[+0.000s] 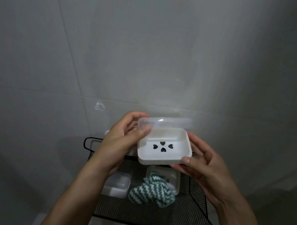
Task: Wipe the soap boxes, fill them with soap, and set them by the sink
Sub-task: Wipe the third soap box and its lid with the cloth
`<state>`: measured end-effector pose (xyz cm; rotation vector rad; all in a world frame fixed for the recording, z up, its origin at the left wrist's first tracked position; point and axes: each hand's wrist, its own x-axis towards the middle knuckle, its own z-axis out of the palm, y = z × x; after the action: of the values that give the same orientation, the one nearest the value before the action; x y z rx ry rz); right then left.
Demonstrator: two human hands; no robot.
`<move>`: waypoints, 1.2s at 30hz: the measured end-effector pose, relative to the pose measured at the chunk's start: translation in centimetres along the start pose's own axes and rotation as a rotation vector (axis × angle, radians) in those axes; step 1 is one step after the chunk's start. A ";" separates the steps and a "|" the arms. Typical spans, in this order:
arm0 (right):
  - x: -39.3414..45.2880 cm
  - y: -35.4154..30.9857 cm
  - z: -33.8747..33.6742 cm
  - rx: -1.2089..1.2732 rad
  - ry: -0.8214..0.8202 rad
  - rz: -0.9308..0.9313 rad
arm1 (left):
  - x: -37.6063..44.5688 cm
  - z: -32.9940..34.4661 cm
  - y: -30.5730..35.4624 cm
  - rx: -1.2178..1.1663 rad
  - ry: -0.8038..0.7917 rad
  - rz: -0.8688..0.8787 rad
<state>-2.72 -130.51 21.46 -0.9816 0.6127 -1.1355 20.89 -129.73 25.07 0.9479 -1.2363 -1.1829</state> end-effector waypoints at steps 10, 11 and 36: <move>-0.3 0.4 -0.3 0.002 -0.039 0.001 | 0.5 0.6 0.0 -0.062 0.214 -0.210; -0.3 0.4 -0.3 0.009 -0.036 -0.007 | 0.2 0.5 -0.2 -0.047 0.215 -0.198; -1.6 -1.2 -1.7 0.006 0.134 0.065 | -1.9 2.4 -12.6 1.131 -0.303 -0.371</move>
<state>-5.22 -129.64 21.67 -0.8790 0.7440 -1.1506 16.91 -129.85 12.74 1.9273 -2.1041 -0.8544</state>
